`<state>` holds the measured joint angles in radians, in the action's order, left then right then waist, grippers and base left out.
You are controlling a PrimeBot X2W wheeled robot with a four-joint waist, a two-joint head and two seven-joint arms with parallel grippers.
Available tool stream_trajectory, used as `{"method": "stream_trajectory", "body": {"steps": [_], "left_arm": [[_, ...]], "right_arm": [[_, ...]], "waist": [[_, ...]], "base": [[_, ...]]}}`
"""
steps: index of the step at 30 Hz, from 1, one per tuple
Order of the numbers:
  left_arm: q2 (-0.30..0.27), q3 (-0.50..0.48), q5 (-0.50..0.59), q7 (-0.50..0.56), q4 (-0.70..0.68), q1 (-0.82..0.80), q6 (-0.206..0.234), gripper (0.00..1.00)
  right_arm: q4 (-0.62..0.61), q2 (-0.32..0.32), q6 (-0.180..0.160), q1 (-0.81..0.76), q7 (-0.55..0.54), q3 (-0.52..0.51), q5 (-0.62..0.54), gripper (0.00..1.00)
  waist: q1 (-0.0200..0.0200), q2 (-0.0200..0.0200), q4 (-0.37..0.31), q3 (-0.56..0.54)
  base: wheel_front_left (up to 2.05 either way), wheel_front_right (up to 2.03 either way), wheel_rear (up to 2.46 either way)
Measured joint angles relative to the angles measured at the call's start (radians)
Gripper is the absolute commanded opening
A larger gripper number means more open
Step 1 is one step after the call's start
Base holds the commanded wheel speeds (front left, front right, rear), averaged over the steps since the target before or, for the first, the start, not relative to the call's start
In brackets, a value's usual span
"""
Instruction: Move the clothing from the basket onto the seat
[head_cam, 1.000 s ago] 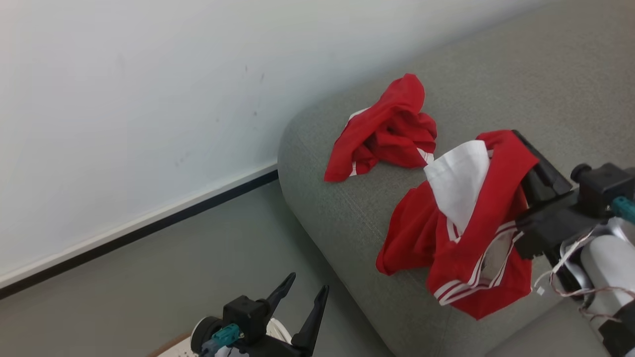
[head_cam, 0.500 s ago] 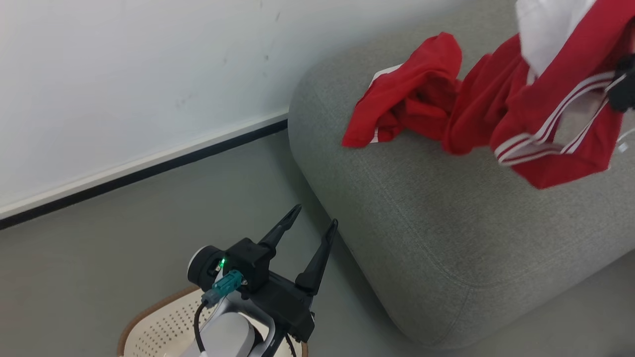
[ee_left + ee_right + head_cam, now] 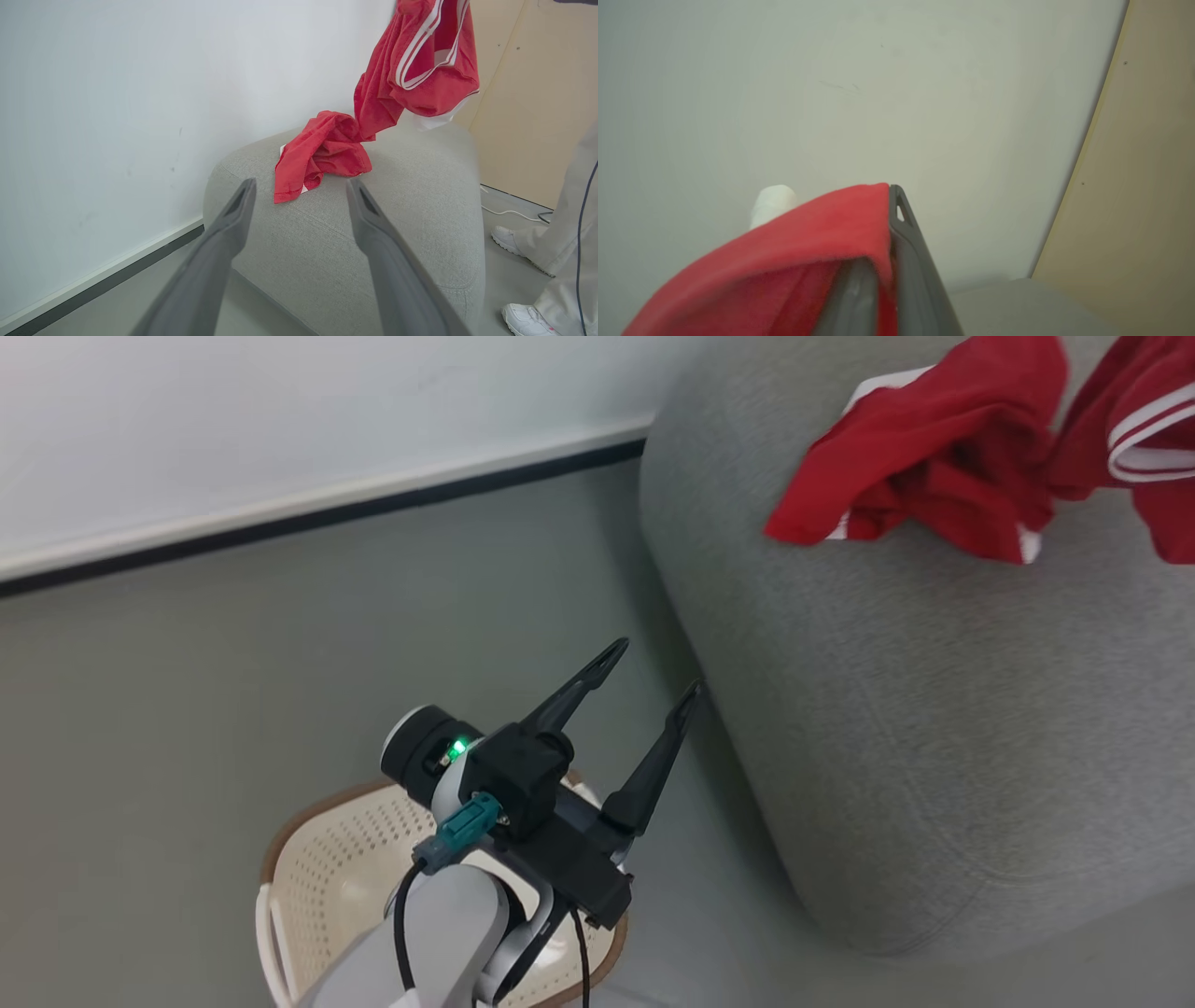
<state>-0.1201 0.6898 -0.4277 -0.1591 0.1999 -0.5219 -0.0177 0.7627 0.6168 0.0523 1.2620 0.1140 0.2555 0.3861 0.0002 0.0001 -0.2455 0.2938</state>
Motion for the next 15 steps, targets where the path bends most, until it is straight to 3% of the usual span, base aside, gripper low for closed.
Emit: {"method": "stream_trajectory", "body": {"steps": [5, 15], "left_arm": [[-0.001, -0.001, 0.009, 0.013, -0.025, -0.032, 0.0, 1.0], [-0.007, -0.017, 0.03, 0.036, -0.086, -0.111, 0.01, 1.0]], "right_arm": [[0.045, 0.005, -0.012, 0.025, -0.012, 0.004, -0.017, 0.0], [0.101, 0.018, -0.067, 0.105, 0.002, -0.006, -0.036, 0.0]], "waist": [[0.0001, 0.0001, 0.036, 0.054], [0.0, 0.0, 0.101, 0.195]], "base": [[0.0, 0.0, 0.0], [0.0, 0.0, 0.0]]}}
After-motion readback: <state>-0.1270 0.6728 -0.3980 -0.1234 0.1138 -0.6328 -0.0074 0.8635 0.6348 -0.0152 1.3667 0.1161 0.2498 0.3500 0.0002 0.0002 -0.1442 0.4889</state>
